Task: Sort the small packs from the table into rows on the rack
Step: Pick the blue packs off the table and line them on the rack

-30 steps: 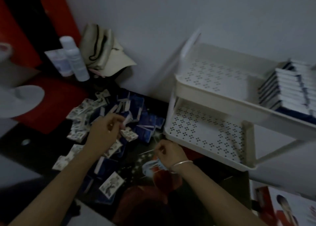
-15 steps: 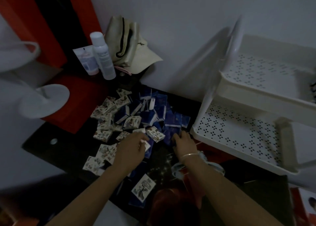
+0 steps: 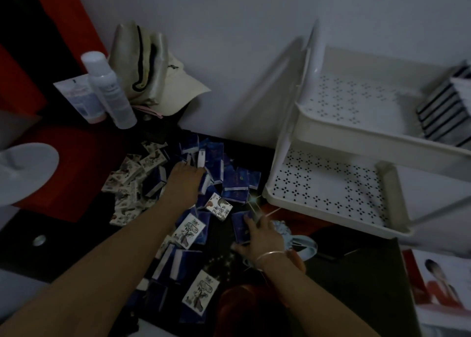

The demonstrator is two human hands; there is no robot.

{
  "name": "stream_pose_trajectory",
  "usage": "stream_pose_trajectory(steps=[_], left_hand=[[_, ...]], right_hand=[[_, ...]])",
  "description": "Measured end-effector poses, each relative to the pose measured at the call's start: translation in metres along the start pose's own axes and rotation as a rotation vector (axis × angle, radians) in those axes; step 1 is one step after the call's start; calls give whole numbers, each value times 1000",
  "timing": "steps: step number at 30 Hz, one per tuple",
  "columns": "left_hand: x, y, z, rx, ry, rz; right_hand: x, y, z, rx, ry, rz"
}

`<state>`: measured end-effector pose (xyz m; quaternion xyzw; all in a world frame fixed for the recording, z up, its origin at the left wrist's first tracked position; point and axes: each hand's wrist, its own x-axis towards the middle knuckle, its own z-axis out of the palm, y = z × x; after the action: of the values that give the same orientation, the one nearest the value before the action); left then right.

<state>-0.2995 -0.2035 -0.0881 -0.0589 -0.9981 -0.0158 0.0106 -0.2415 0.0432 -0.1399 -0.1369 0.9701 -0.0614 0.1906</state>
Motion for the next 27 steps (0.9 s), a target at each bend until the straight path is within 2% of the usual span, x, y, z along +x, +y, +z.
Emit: stream_pose_trajectory(steps=[4,7,11,14,16,21,24,27], left_hand=[[1,5,-13,-231,33,-72],[-11,35,-46,-714,70,-232],[-25,76,-88,-1378,-78,-433],[-34,90,-109,-1627,-189,-509],[-37,98,-122,-1778,-262,-478],[-40,129,-164,-2054,-428,-307],[-32,151,-191,-2083,-463,-206],[-17,176,-211,-2178,-528,-50]], right_hand=[[-10,6,-5,118,37,-25],[-19,14,-26,522,47,73],[-30,27,-75,1011,24,288],[-52,34,-127,1237,43,279],[-71,36,-165,1215,144,157],[-104,46,-241,897,511,-116],[-118,58,-286,756,660,-175],[-135,75,-330,684,683,-166]])
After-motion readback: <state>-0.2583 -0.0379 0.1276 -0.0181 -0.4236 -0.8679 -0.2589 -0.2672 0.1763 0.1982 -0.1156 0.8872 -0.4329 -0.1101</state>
